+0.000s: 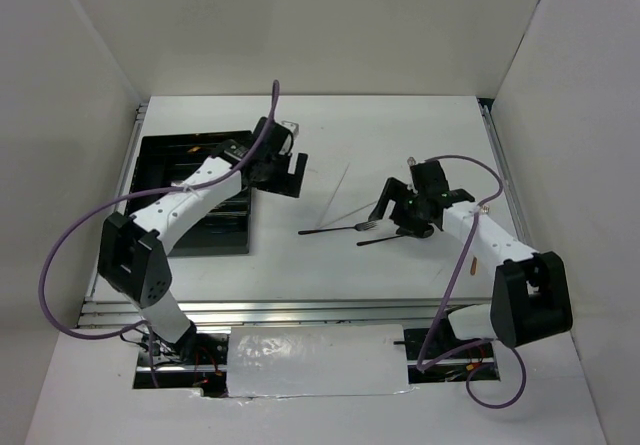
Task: Sort the eating utensils into containers
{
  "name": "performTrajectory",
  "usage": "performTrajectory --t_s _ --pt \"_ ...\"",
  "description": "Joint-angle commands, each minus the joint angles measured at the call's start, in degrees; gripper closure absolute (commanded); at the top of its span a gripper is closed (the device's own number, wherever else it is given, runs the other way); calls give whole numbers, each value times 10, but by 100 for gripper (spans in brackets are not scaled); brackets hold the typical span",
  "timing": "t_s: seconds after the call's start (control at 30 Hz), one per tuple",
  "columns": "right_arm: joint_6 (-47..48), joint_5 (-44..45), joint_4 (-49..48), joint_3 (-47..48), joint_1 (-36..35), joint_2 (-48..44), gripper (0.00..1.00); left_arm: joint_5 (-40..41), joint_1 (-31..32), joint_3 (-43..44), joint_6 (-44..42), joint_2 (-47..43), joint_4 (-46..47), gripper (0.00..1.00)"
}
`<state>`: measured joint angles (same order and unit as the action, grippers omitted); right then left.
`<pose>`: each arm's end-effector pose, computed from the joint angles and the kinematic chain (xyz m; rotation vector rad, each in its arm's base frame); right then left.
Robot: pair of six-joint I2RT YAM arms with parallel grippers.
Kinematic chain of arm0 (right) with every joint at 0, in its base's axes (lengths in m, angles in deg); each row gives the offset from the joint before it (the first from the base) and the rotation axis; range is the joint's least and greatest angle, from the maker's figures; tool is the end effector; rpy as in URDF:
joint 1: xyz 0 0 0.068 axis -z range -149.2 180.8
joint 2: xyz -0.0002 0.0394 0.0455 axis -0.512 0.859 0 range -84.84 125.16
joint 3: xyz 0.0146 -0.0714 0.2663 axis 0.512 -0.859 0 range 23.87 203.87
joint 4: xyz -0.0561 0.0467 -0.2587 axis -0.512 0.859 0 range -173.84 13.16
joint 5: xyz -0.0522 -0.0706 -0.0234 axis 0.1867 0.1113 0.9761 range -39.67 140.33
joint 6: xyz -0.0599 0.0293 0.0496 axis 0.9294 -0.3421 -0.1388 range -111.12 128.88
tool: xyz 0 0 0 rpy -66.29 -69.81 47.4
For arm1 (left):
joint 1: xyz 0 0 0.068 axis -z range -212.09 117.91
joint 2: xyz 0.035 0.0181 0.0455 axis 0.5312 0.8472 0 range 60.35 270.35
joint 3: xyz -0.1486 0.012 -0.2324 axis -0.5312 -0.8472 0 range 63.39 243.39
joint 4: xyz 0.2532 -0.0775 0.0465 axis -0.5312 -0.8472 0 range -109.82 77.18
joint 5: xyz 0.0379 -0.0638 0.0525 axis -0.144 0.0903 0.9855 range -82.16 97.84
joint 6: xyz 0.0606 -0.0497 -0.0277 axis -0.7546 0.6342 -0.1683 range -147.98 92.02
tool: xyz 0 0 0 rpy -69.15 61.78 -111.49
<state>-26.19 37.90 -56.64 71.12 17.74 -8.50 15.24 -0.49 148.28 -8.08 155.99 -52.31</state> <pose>0.2764 0.0801 0.1823 0.4172 2.5983 0.5861 0.3450 -0.2012 0.2792 0.1928 2.4452 -0.2424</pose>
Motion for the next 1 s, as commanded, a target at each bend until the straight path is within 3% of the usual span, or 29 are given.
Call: performTrajectory --t_s 0.0,0.1,0.13,0.4,0.53,0.97 --pt "-7 79 2 29 -2 -20 6 24 -31 1 33 -41 -10 1" --pt "0 158 42 64 32 -8 9 21 -49 7 41 -42 -27 1" --pt "0 165 45 67 43 -3 16 20 -50 6 42 -44 -26 1" --pt "-16 136 23 80 160 52 17 -8 -50 13 38 -27 -26 1" --pt "-29 112 4 97 178 103 18 -24 -44 30 37 -9 -27 1" --pt "-47 55 -57 110 181 203 44 -15 -34 60 22 14 -42 1"
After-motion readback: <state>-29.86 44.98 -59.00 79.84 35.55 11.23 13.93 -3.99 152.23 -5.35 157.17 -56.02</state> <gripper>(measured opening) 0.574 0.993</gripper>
